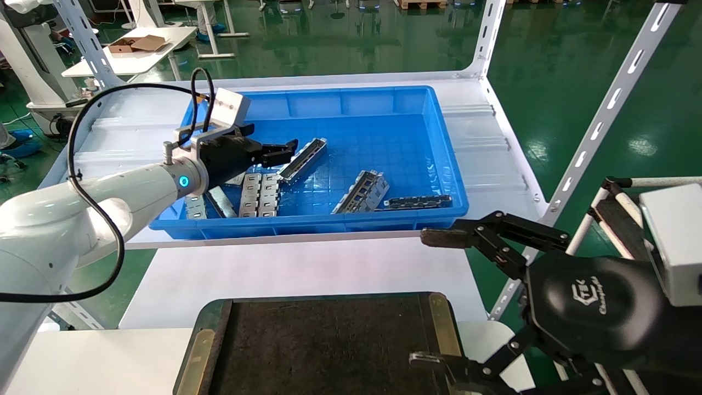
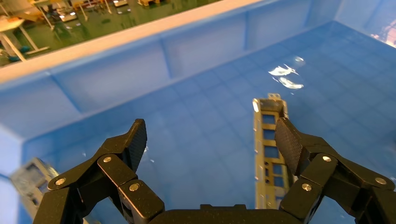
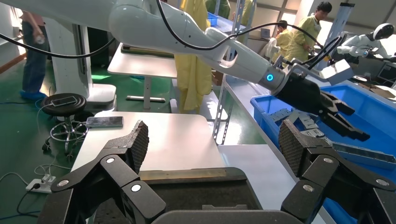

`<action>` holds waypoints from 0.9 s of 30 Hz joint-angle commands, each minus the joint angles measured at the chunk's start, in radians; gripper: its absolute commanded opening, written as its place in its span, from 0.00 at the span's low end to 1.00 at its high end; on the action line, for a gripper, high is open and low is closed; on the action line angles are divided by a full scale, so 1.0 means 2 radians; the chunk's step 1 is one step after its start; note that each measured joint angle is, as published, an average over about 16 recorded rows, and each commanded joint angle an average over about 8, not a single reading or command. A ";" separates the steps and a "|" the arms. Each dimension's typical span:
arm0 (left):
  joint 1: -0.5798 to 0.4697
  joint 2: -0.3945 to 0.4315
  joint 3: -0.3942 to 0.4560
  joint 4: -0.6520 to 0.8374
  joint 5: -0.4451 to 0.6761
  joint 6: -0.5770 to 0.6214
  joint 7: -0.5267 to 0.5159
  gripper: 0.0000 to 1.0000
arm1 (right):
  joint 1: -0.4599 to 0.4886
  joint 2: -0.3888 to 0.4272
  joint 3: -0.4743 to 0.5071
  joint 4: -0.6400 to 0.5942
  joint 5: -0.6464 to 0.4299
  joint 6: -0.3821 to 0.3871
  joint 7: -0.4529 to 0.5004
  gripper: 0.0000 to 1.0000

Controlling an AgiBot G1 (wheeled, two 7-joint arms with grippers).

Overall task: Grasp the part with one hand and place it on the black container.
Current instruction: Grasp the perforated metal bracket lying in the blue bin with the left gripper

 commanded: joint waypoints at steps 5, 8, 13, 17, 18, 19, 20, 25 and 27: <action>0.011 0.004 0.005 -0.010 0.005 0.004 -0.010 1.00 | 0.000 0.000 0.000 0.000 0.000 0.000 0.000 1.00; 0.019 0.006 0.009 -0.021 0.009 -0.001 -0.018 1.00 | 0.000 0.000 0.000 0.000 0.000 0.000 0.000 1.00; 0.033 0.008 0.020 -0.043 0.012 -0.015 -0.037 0.64 | 0.000 0.000 0.000 0.000 0.000 0.000 0.000 0.92; 0.043 0.009 0.032 -0.064 0.014 -0.024 -0.057 0.14 | 0.000 0.000 -0.001 0.000 0.000 0.000 0.000 0.42; 0.045 0.009 0.036 -0.069 0.014 -0.026 -0.062 0.04 | 0.000 0.000 -0.001 0.000 0.000 0.000 0.000 0.29; 0.047 0.009 0.040 -0.074 0.014 -0.028 -0.066 0.00 | 0.000 0.000 -0.001 0.000 0.000 0.000 0.000 0.17; 0.050 0.009 0.044 -0.078 0.015 -0.030 -0.071 0.00 | 0.000 0.000 -0.001 0.000 0.000 0.000 0.000 0.04; 0.057 0.008 0.063 -0.097 0.014 -0.042 -0.094 0.00 | 0.000 0.000 -0.001 0.000 0.000 0.000 0.000 0.00; 0.059 0.008 0.070 -0.103 0.012 -0.047 -0.102 0.00 | 0.000 0.000 -0.001 0.000 0.001 0.000 0.000 0.00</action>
